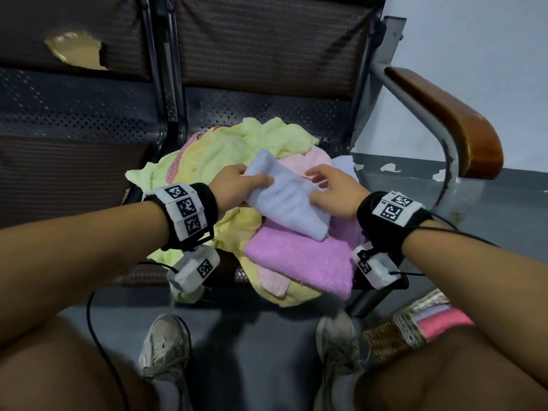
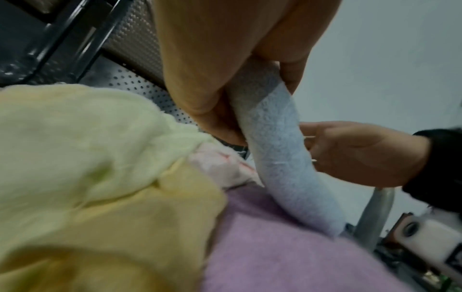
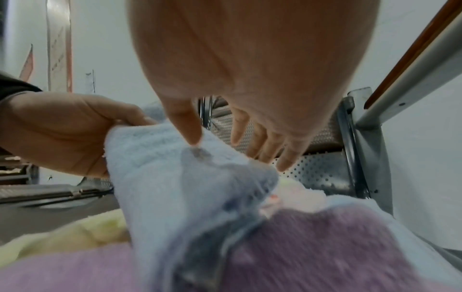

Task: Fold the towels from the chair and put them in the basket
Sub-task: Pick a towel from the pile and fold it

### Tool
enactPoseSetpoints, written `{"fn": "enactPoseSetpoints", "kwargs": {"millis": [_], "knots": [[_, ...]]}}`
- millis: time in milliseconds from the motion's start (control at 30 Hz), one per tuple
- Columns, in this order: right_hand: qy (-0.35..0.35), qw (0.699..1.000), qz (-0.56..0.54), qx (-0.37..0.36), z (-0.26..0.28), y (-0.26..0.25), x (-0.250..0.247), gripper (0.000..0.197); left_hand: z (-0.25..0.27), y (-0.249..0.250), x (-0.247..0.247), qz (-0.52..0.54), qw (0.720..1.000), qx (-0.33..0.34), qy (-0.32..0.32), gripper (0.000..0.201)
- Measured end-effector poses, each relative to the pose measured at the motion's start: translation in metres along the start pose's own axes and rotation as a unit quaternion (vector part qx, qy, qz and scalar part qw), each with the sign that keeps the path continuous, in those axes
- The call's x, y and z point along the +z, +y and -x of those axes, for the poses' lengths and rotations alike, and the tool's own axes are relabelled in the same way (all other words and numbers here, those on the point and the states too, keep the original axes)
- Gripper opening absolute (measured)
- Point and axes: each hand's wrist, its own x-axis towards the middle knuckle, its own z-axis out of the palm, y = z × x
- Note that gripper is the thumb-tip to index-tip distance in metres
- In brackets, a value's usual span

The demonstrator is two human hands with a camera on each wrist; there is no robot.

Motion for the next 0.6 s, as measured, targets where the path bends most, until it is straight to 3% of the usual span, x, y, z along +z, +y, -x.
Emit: {"fn": "enactPoseSetpoints", "kwargs": {"millis": [67, 133, 233, 333, 400, 467, 600], "knots": [[-0.001, 0.992, -0.124, -0.036, 0.009, -0.021, -0.007, 0.067, 0.011, 0.016, 0.003, 0.043, 0.998, 0.048, -0.004, 0.032], [0.013, 0.98, -0.19, -0.048, 0.02, -0.042, -0.013, 0.068, 0.023, 0.033, 0.008, 0.074, 0.993, 0.088, -0.024, 0.027], [0.027, 0.975, -0.217, -0.048, 0.037, -0.064, -0.023, 0.034, 0.04, 0.048, 0.012, 0.101, 0.985, 0.134, -0.028, 0.03], [0.048, 0.96, -0.276, -0.015, 0.057, -0.059, -0.035, 0.028, 0.05, 0.05, 0.017, 0.108, 0.987, 0.12, -0.014, 0.053], [0.06, 0.938, -0.341, 0.011, 0.072, -0.047, -0.046, 0.027, 0.058, 0.048, 0.026, 0.089, 0.991, 0.062, -0.074, 0.064], [0.078, 0.912, -0.4, 0.043, 0.086, -0.03, -0.06, 0.025, 0.065, 0.044, 0.044, 0.044, 0.984, 0.023, -0.171, 0.061], [0.119, 0.877, -0.454, 0.102, 0.114, 0.014, -0.094, 0.023, 0.074, 0.053, 0.103, 0.003, 0.962, 0.056, -0.268, 0.043]]}}
